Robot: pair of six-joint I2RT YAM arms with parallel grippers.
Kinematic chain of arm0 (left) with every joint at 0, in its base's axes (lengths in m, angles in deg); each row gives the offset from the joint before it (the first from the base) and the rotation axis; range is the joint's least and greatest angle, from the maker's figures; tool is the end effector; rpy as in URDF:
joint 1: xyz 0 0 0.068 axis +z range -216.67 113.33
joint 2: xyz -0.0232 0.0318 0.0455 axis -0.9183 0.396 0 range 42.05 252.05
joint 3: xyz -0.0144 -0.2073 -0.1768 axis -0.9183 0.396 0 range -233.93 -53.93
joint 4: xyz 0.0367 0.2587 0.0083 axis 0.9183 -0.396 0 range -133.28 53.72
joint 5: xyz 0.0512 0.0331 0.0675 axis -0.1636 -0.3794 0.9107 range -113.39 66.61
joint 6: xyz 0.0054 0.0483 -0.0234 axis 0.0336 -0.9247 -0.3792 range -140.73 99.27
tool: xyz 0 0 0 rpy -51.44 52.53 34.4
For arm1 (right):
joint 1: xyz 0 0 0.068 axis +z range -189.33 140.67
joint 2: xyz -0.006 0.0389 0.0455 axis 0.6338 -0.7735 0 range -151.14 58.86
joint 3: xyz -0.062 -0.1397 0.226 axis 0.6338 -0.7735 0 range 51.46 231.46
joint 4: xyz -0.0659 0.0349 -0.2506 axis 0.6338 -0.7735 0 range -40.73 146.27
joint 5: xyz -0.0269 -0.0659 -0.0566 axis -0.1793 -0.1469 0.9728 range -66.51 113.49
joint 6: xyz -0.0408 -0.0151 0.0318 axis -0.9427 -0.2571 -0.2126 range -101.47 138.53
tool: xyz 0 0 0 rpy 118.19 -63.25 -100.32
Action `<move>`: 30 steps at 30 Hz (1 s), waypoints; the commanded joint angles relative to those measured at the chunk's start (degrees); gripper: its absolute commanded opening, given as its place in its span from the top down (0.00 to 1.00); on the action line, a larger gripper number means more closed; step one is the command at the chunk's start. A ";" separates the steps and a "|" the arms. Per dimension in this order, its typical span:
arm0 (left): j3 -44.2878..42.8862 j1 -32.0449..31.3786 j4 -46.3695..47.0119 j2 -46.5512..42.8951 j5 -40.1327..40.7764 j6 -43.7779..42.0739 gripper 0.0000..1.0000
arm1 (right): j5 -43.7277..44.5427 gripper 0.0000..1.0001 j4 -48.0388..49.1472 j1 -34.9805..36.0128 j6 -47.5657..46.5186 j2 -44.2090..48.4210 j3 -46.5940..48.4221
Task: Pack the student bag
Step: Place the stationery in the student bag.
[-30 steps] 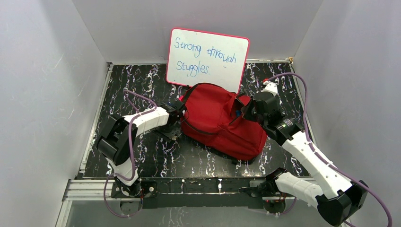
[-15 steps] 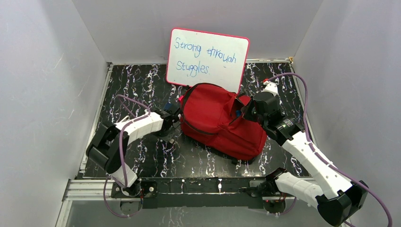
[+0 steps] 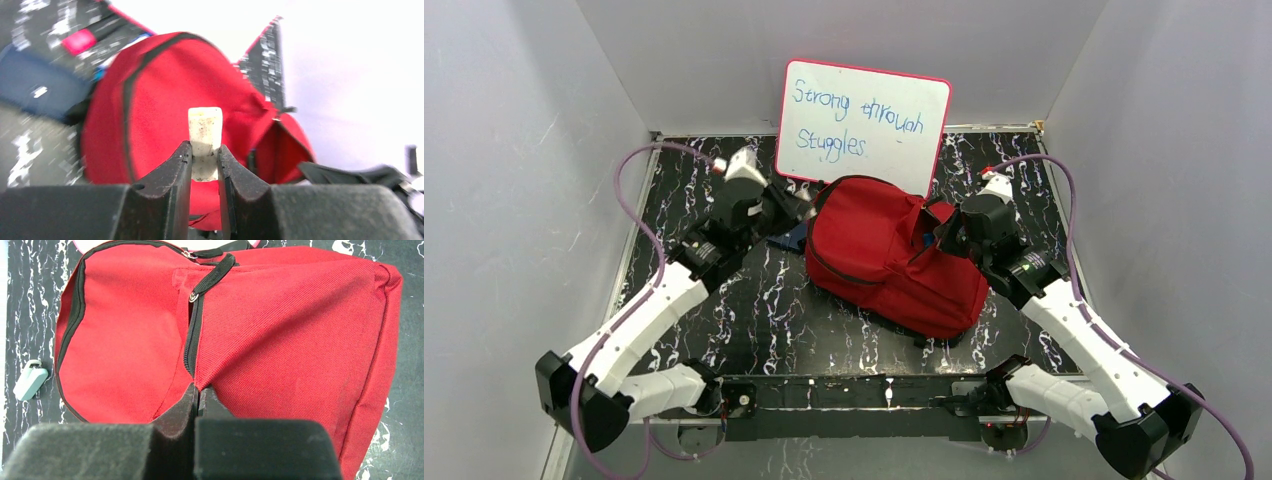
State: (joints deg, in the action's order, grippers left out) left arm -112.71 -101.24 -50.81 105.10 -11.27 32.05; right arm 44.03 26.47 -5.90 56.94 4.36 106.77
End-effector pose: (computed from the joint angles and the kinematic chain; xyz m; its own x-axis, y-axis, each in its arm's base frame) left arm 0.2119 -0.1370 0.3554 -0.4719 -0.6203 -0.6265 0.0253 0.7008 -0.7129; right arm 0.1778 0.1024 0.3399 -0.4784 0.3813 -0.7910 0.0478 0.9108 0.4102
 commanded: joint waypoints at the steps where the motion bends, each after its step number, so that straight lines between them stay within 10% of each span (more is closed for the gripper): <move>1: -6.96 -1.89 14.26 8.27 -15.34 -13.73 0.97 | 0.77 1.00 4.08 -0.21 0.67 2.07 0.89; 13: -12.25 -10.83 34.24 26.80 -24.08 -16.62 0.98 | -0.78 1.00 4.49 -0.21 1.99 1.45 1.15; 30: -9.81 -17.58 37.64 34.26 -24.69 -10.65 1.00 | 0.64 1.00 3.17 -0.21 4.03 4.38 1.36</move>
State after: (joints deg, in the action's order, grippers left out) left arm -124.54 -116.76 -14.98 140.92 -35.97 19.87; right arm 42.78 26.29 -5.90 59.59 6.24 106.77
